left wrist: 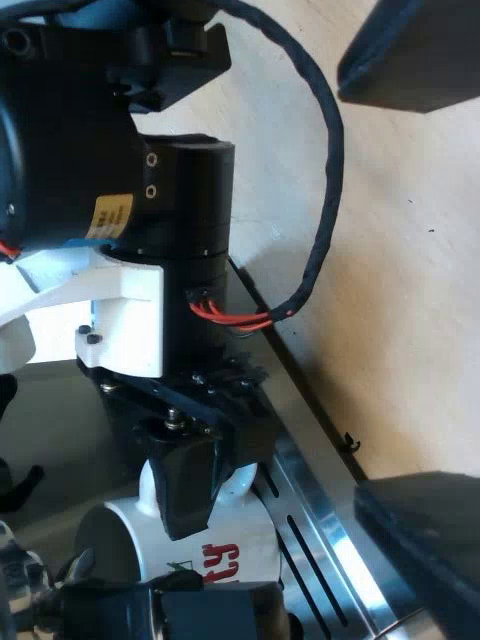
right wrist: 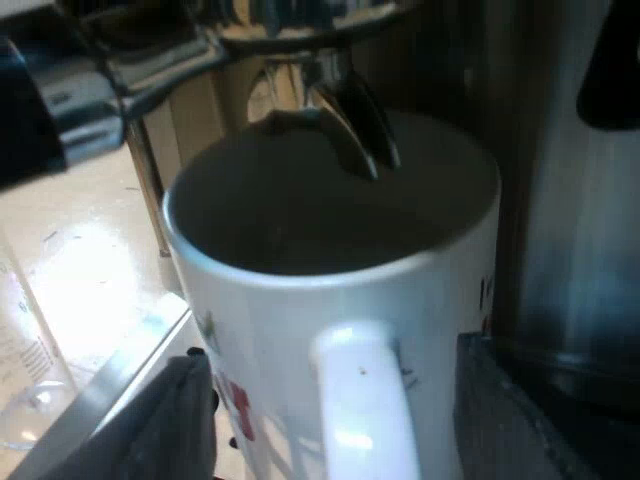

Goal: Place mug into machine

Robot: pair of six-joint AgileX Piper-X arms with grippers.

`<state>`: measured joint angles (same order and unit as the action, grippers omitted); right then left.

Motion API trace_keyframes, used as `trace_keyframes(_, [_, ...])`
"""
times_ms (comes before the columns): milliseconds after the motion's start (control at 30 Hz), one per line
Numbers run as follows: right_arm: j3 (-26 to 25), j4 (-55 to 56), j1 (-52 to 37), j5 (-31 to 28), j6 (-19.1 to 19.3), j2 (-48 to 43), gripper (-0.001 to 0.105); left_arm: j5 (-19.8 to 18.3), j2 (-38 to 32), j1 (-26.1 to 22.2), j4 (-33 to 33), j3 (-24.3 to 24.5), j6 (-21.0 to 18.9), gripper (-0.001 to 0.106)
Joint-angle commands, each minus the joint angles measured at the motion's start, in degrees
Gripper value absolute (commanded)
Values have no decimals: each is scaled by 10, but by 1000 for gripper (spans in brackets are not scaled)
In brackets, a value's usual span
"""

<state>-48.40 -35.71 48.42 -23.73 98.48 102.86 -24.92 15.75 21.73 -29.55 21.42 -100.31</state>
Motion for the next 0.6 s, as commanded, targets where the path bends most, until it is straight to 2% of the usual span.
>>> trace_keyframes(33, [-6,22,4,-10,3,-21,55,-6,-3,-1,7,1,2,75])
trace_keyframes(200, [-6,90,9,-33,-4,-54,55,-6,-3,-1,7,1,2,75])
trace_keyframes(300, [-6,95,9,-52,-4,-66,55,-6,-3,-1,7,1,2,75])
trace_keyframes(600, [-6,143,30,-56,-5,-141,55,-6,-3,-1,7,7,2,75])
